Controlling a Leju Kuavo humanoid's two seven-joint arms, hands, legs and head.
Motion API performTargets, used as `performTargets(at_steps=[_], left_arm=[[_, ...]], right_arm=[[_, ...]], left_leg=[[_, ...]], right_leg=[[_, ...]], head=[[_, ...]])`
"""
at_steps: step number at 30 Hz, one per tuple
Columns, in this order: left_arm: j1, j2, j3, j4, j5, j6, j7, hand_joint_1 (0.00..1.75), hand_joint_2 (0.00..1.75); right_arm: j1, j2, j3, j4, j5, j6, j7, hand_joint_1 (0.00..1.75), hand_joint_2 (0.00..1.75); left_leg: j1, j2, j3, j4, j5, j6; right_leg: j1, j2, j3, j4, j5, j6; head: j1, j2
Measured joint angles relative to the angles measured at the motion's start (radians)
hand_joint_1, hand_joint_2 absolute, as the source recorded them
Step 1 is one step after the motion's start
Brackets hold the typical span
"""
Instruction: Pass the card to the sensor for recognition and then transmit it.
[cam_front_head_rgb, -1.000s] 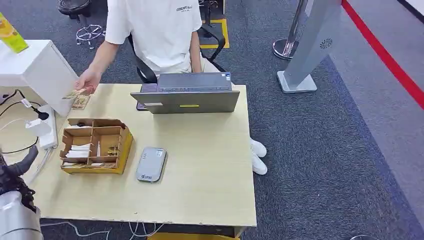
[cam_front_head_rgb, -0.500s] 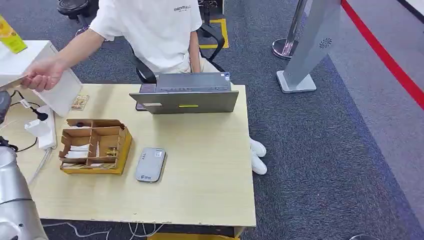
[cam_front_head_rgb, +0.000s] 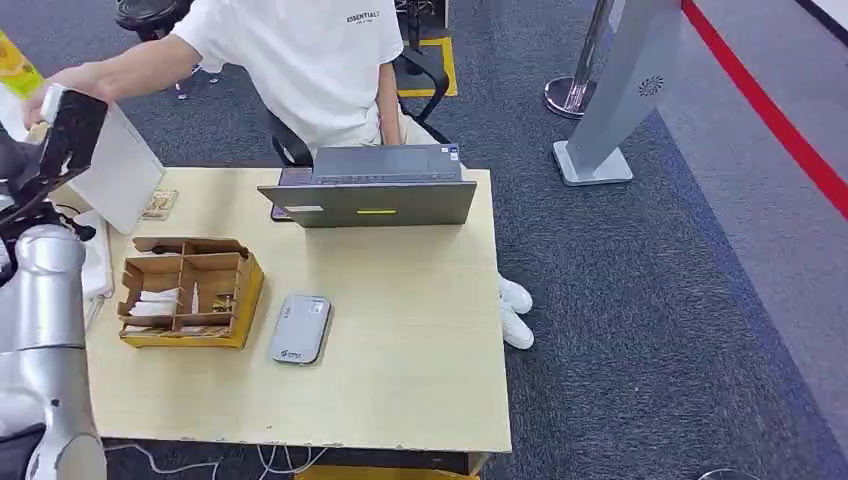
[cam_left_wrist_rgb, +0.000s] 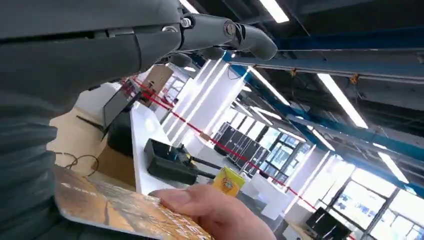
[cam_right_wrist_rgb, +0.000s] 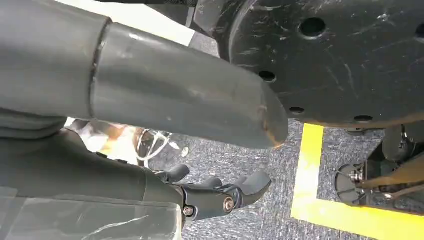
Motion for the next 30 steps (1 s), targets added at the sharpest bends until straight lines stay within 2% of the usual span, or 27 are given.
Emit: performTargets(at_steps=[4,5,17,30], left_arm=[[-0.049,-0.002,-0.072,0.078,-0.083,0.003,0.044,0.0,1.75],[-0.062,-0.005,-0.091,0.1,-0.105,0.003,0.057,1.75,1.75],[-0.203,-0.045,-0.278,0.365,-0.304,0.033,0.152,1.75,1.75],[-0.237,-0.095,-0.309,0.476,-0.314,0.048,0.158,1.75,1.75]], right_arm=[[-0.004,0.0,0.017,0.0,-0.019,0.0,0.003,0.0,0.0],[-0.004,0.0,0.022,0.0,-0.022,0.0,0.004,0.0,0.0],[-0.014,0.0,0.071,-0.01,-0.075,-0.002,0.038,0.0,0.0],[-0.018,0.0,0.092,-0.025,-0.082,-0.004,0.057,0.0,0.0]], left_leg=[[0.0,0.001,0.0,0.0,0.0,0.0],[0.0,0.001,0.0,0.0,0.0,0.0],[0.0,0.001,-0.001,0.0,0.0,0.0],[0.0,0.001,0.0,0.0,0.0,0.0]], right_leg=[[0.0,0.001,-0.001,0.001,0.0,0.0],[0.0,0.002,-0.001,0.001,0.0,0.0],[0.0,0.001,-0.001,0.001,0.0,0.0],[0.0,0.001,-0.001,0.002,0.0,-0.001]], head=[[0.0,0.0],[0.0,0.0],[0.0,0.0],[0.0,0.0]])
